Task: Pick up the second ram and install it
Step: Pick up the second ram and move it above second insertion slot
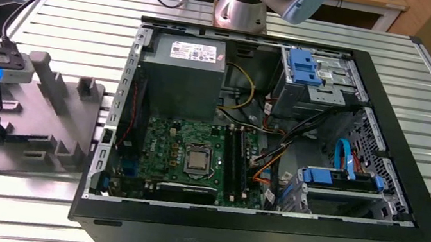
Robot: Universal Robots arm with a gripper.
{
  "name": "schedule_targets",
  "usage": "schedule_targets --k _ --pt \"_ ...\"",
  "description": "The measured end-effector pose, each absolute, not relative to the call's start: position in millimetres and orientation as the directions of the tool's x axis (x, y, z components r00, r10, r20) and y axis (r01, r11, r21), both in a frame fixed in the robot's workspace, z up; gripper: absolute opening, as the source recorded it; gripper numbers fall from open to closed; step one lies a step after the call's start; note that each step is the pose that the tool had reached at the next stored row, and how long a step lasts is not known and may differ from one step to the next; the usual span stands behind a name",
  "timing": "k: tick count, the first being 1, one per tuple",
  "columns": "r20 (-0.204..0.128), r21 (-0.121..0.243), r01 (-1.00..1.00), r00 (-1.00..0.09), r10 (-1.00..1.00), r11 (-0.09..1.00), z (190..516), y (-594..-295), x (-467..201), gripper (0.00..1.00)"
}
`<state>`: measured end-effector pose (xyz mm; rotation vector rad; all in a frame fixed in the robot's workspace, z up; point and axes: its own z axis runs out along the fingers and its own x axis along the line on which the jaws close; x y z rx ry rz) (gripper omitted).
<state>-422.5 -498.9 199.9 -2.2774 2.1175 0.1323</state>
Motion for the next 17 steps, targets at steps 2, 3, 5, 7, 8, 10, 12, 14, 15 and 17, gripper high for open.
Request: schedule_targets --k 2,3,5,7,8,10,12,14,15,17 --pt "-0.082 0.037 -0.997 0.071 -0.994 -0.074 199.9 -498.9 -422.5 0.12" --pt "-0.082 0.037 -0.997 0.069 -0.994 -0.073 199.9 -499.0 -422.5 0.12" --pt "-0.082 0.037 -0.998 0.038 -0.996 -0.041 199.6 -499.0 -422.5 0.12" --pt "-0.082 0.037 -0.999 0.002 -0.997 -0.005 199.3 -499.1 -422.5 0.12" --pt "-0.082 0.037 -0.999 -0.016 -0.997 0.013 199.2 -499.1 -422.5 0.12" --pt "-0.082 0.037 -0.998 -0.045 -0.996 0.042 199.0 -499.0 -422.5 0.12" --pt "-0.082 0.037 -0.998 -0.057 -0.995 0.054 198.9 -499.0 -422.5 0.12" --pt "-0.082 0.036 -0.998 -0.057 -0.995 0.054 198.9 -499.0 -422.5 0.12" --pt "-0.082 0.037 -0.998 -0.057 -0.995 0.054 198.9 -499.0 -422.5 0.12" --pt "-0.082 0.036 -0.998 -0.057 -0.995 0.054 198.9 -499.0 -422.5 0.12"
